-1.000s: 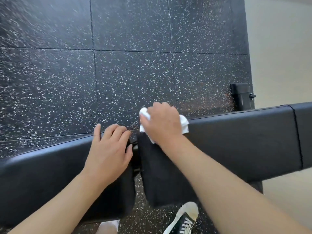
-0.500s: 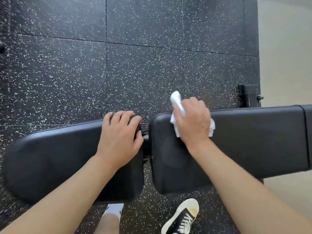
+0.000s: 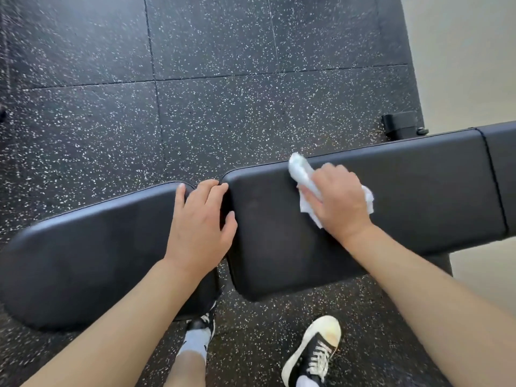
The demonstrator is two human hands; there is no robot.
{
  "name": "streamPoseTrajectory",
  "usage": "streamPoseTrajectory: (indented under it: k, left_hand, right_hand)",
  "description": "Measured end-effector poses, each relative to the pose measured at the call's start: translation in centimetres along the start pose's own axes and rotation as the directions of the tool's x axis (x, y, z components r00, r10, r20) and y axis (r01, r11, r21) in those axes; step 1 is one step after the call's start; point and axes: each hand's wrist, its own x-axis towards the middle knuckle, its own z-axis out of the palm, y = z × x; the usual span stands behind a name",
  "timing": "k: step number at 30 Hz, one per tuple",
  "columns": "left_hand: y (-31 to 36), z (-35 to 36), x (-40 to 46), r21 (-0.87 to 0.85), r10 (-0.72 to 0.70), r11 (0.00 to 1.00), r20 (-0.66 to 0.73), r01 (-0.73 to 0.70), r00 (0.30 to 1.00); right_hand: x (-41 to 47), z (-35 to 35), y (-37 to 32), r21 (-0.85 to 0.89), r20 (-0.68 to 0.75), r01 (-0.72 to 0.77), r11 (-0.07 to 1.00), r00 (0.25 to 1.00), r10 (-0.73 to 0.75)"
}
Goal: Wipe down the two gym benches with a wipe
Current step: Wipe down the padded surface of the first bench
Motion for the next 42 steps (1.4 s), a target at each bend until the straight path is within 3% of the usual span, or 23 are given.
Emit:
streamPoseTrajectory:
  k: [2,3,5,8,11,15,18,20,22,25,27,29,31,34,36,39,42]
  left_hand:
    - [0.1,0.4,0.0,-0.012,-0.009,1.000,-0.024,0.008,1.000]
    - [0.0,0.5,0.0,-0.016,-0.010,1.000,-0.028,0.010,1.000]
    - [-0.3,0.3,-0.1,-0.025,-0.001,1.000,-0.023,0.001,1.000]
    - [-1.3,-0.2,-0.1,-0.008,0.072,0.997,0.007,-0.072,0.997]
    - [-2.7,-0.9,-0.5,0.069,0.136,0.988,0.053,-0.139,0.989]
    - [-4.1,-0.6,-1.5,0.117,0.172,0.977,0.081,-0.180,0.982]
    - [-4.2,-0.3,-1.4,0.109,0.175,0.978,0.041,-0.179,0.984]
    - [-4.2,0.0,-1.5,0.094,0.176,0.980,0.018,-0.177,0.984]
    - [-4.2,0.0,-1.6,0.090,0.173,0.981,0.013,-0.174,0.985]
    - [-3.7,-0.3,-1.5,0.068,0.151,0.986,0.029,-0.153,0.988]
    - [-3.2,-0.5,-1.3,0.050,0.131,0.990,0.027,-0.132,0.991]
    - [-2.5,-0.7,-1.1,0.032,0.108,0.994,0.009,-0.109,0.994]
    - [-1.7,-0.8,-0.7,0.023,0.097,0.995,-0.010,-0.097,0.995]
    - [0.0,-0.7,-0.1,-0.027,0.137,0.990,-0.013,-0.137,0.990]
    - [1.7,-0.4,0.4,-0.024,0.192,0.981,0.003,-0.192,0.981]
    - [5.5,0.8,1.1,0.045,0.290,0.955,0.056,-0.293,0.955]
    - [10.4,2.6,1.9,0.058,0.334,0.938,0.123,-0.343,0.935]
  right_hand:
    - [2.8,0.3,1.7,-0.047,-0.018,-0.293,0.955,0.956,0.292]
    - [3.7,0.5,1.0,-0.069,-0.011,-0.371,0.926,0.928,0.371]
    - [4.2,1.1,-2.5,-0.111,0.025,-0.386,0.916,0.920,0.391]
    - [0.7,1.1,-10.3,0.043,0.107,-0.155,0.987,0.983,0.150]
    - [-4.6,0.2,-14.0,0.190,0.121,0.108,0.976,0.984,-0.132]
    - [-6.4,-0.3,-9.7,0.258,0.090,0.342,0.904,0.923,-0.375]
    - [-5.0,-0.5,-3.8,0.172,0.048,0.384,0.907,0.917,-0.397]
    - [-2.8,-0.4,-0.3,0.096,0.048,0.252,0.963,0.965,-0.257]
    - [-0.3,-0.1,1.3,0.089,0.005,-0.007,0.996,1.000,0.007]
    - [2.5,0.9,-1.1,0.060,-0.018,-0.397,0.916,0.917,0.399]
    - [3.5,1.5,-4.5,-0.009,0.016,-0.494,0.870,0.869,0.494]
    - [3.0,1.8,-7.8,-0.040,0.041,-0.373,0.927,0.926,0.374]
    - [0.9,1.6,-9.9,0.065,0.036,-0.165,0.984,0.986,0.163]
    - [-2.8,0.8,-8.9,0.176,0.041,0.090,0.980,0.994,-0.099]
    - [-5.1,0.0,-6.2,0.203,0.054,0.185,0.962,0.978,-0.200]
    - [-8.4,-1.5,0.0,0.161,0.062,0.183,0.970,0.979,-0.195]
    - [-10.8,-2.9,7.4,0.069,0.025,0.018,0.997,0.999,-0.020]
